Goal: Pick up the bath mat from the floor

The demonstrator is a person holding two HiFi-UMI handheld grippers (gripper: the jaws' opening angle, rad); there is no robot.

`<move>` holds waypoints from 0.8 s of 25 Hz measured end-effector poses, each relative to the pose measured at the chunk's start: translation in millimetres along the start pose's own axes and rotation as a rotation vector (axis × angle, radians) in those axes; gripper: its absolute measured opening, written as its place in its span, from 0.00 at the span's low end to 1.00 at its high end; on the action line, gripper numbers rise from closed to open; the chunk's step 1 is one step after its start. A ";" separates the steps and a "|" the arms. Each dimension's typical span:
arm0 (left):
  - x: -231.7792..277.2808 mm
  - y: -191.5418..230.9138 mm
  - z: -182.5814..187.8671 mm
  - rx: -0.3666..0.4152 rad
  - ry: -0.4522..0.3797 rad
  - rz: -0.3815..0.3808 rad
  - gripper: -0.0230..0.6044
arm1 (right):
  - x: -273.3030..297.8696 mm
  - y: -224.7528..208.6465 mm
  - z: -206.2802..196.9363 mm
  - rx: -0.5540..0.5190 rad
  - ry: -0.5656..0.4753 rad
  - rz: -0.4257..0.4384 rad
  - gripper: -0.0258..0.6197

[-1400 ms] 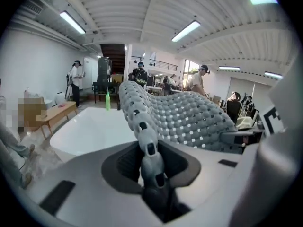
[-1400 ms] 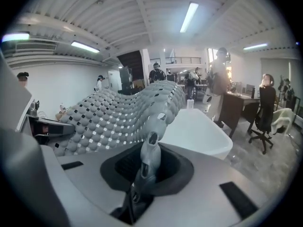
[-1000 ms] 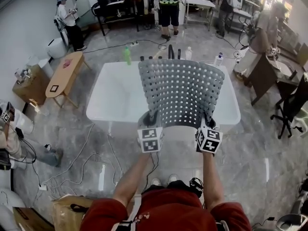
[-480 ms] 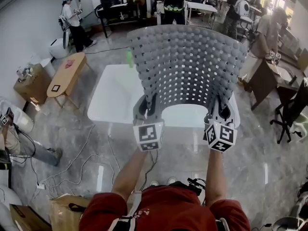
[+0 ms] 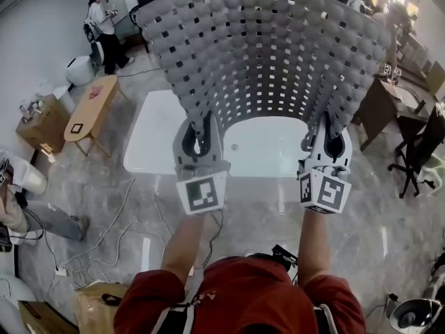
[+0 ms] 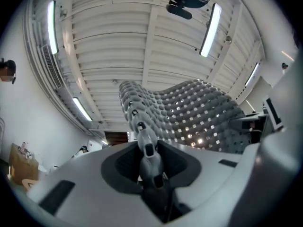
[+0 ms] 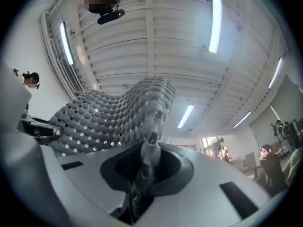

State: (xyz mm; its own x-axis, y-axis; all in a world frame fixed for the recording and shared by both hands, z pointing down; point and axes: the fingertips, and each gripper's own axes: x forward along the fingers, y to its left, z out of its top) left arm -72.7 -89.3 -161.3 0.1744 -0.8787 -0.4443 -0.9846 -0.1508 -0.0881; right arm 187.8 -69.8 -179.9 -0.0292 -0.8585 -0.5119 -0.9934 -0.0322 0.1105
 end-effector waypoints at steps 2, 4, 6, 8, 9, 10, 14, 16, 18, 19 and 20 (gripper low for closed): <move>-4.1 5.2 2.5 0.008 -0.016 0.013 0.20 | -5.6 3.4 3.7 -0.001 -0.018 -0.008 0.13; -8.6 6.8 2.9 0.016 -0.031 0.022 0.20 | -10.0 5.2 2.7 -0.002 -0.024 -0.014 0.13; -12.1 3.4 1.8 0.025 -0.042 0.027 0.20 | -14.3 3.5 0.0 -0.001 -0.026 -0.017 0.13; -13.1 0.2 1.5 0.036 -0.046 0.031 0.20 | -15.4 1.7 -2.4 0.006 -0.020 -0.012 0.13; -12.5 0.1 1.9 0.040 -0.048 0.034 0.20 | -14.3 1.7 -3.0 0.008 -0.015 -0.010 0.13; -11.6 0.7 2.2 0.044 -0.048 0.035 0.20 | -12.9 2.1 -3.6 0.009 -0.009 -0.011 0.13; -10.4 2.6 0.7 0.039 -0.043 0.034 0.20 | -10.4 1.9 -9.7 0.041 0.014 -0.017 0.13; -9.1 4.7 1.1 0.042 -0.045 0.034 0.20 | -8.4 2.7 -12.6 0.069 0.027 -0.016 0.13; -7.8 9.0 1.2 0.042 -0.044 0.036 0.20 | -6.0 5.4 -13.6 0.070 0.034 -0.022 0.13; -8.0 10.8 0.9 0.042 -0.043 0.035 0.20 | -5.7 6.8 -13.8 0.066 0.034 -0.024 0.13; -8.9 11.8 0.7 0.041 -0.044 0.034 0.20 | -6.1 7.7 -13.8 0.061 0.031 -0.025 0.13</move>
State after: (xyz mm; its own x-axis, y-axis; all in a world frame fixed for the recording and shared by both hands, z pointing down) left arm -85.9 -82.9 -159.0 0.1422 -0.8620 -0.4866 -0.9889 -0.1019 -0.1085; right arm 181.9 -71.8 -164.1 -0.0013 -0.8733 -0.4872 -0.9987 -0.0238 0.0454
